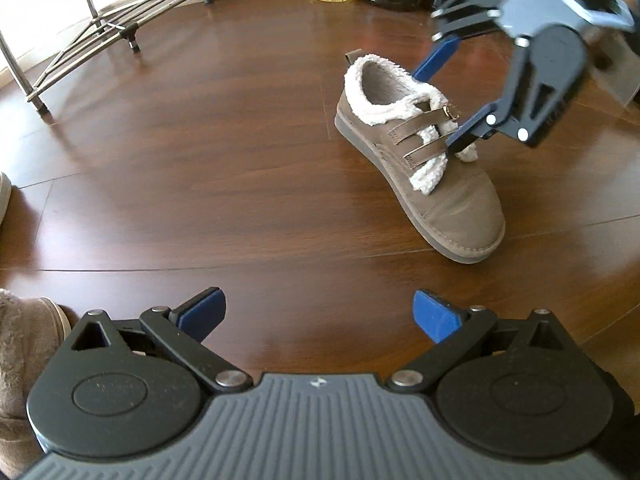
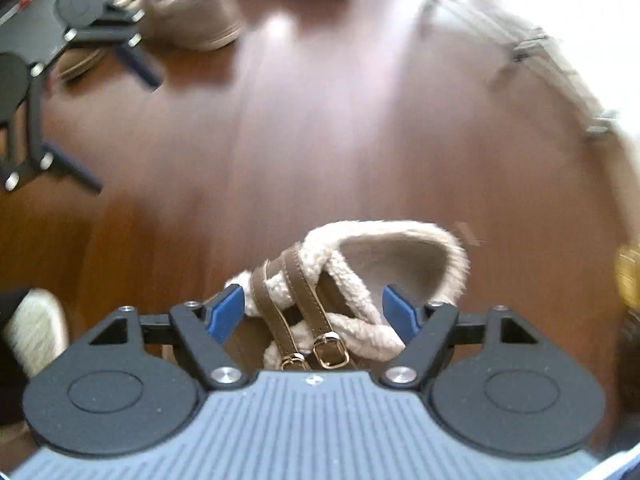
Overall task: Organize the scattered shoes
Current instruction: 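Carry the brown buckled shoe toward the bottles and lower it, open right tool, then withdraw the open right tool from the placed shoe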
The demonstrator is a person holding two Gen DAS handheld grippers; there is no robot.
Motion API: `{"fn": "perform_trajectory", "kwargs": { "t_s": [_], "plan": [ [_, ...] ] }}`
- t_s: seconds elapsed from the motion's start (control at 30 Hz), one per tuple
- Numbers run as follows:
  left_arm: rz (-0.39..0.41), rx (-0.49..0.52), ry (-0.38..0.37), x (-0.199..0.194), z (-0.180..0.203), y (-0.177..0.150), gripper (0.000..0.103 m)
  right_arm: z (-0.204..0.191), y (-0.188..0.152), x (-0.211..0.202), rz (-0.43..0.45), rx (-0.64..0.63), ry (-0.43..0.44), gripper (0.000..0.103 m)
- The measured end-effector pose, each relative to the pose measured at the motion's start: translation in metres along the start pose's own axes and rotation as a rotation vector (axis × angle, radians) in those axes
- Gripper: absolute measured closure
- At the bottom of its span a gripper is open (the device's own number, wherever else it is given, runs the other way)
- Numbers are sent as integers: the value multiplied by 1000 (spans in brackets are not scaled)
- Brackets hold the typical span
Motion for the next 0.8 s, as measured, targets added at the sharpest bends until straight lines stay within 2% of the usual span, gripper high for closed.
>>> {"fn": "perform_trajectory", "kwargs": {
  "t_s": [0.07, 0.1, 0.13, 0.2, 0.27, 0.33, 0.5, 0.67, 0.8],
  "plan": [
    [0, 3, -6, 1, 1, 2, 2, -28, -5, -13, 53, 42, -88, 52],
    [-1, 5, -10, 2, 1, 3, 2, -36, -7, -12, 58, 129, -79, 73],
    [-1, 8, -13, 3, 1, 3, 2, -43, -9, -11, 59, 218, -70, 85],
    [0, 20, -18, 3, 5, 3, 2, -61, -21, 7, 28, 367, -71, 86],
    [1, 28, -22, 3, 7, 2, 2, -72, -34, 25, 10, 407, -131, 86],
    [5, 34, -25, 2, 9, 1, 2, -85, -38, 29, 31, 387, -150, 84],
    [4, 23, -35, 1, 11, 1, 2, -86, -50, 25, -40, 340, -89, 83],
    [3, 36, -28, 3, 13, 1, 2, -92, -51, 24, -52, 339, -84, 83],
    [-1, 30, -23, 3, 13, 2, 2, -95, -42, 5, 34, 522, -135, 82]
  ]
}}
Point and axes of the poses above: each gripper's, at about its wrist camera, not at the fingertips, and x roughly the way its jaws point, z to its right, y to its top, the point moved 2 cm from there along x, roughly the way its jaws point, and after that the axes turned 5 degrees about z, right-handed, at the moved point
